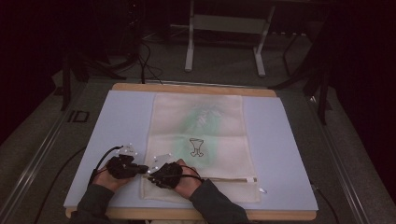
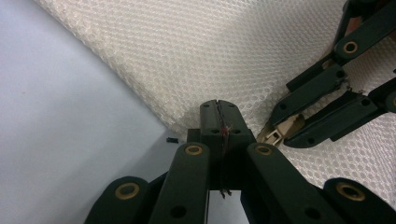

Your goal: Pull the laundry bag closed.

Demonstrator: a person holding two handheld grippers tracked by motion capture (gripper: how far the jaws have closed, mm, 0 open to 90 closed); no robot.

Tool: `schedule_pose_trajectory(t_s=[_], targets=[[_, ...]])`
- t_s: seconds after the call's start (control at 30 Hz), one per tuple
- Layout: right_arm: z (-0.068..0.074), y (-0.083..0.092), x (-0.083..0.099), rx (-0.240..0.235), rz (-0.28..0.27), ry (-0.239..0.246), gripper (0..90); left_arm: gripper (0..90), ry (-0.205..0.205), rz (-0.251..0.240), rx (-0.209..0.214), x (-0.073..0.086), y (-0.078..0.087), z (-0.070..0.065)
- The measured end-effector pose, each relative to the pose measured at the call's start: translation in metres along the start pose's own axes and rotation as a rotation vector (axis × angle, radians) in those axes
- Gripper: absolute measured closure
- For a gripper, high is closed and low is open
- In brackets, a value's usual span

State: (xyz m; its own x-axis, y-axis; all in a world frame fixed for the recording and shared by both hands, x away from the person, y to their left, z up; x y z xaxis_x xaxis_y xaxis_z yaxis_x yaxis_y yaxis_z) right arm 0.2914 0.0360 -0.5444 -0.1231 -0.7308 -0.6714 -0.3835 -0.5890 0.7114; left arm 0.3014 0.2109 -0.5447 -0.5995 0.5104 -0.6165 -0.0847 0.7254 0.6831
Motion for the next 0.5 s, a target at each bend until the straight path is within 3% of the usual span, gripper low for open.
schedule_pose_trajectory(t_s=[0.5], targets=[[-0.0013,0.0078,0.0037,0.01,0.017,0.028,82.3,90.0,-0.006,-0.001,0.009,0.0002,0.0004,0.0012]])
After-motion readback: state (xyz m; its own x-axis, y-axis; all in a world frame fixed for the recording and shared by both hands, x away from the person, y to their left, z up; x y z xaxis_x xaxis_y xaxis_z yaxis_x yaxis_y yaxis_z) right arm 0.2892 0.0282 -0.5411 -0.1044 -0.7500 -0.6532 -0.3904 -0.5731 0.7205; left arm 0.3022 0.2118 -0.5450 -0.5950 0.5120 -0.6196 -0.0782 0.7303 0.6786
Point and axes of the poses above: each handheld gripper's, and its own axes: y roughly backward along the jaws, x roughly out of its underside, z roughly to its left, the point moved 2 cm from there along -y, roughly forward along the jaws, and after that the axes turned 14 degrees about x, right-handed, at the moved point
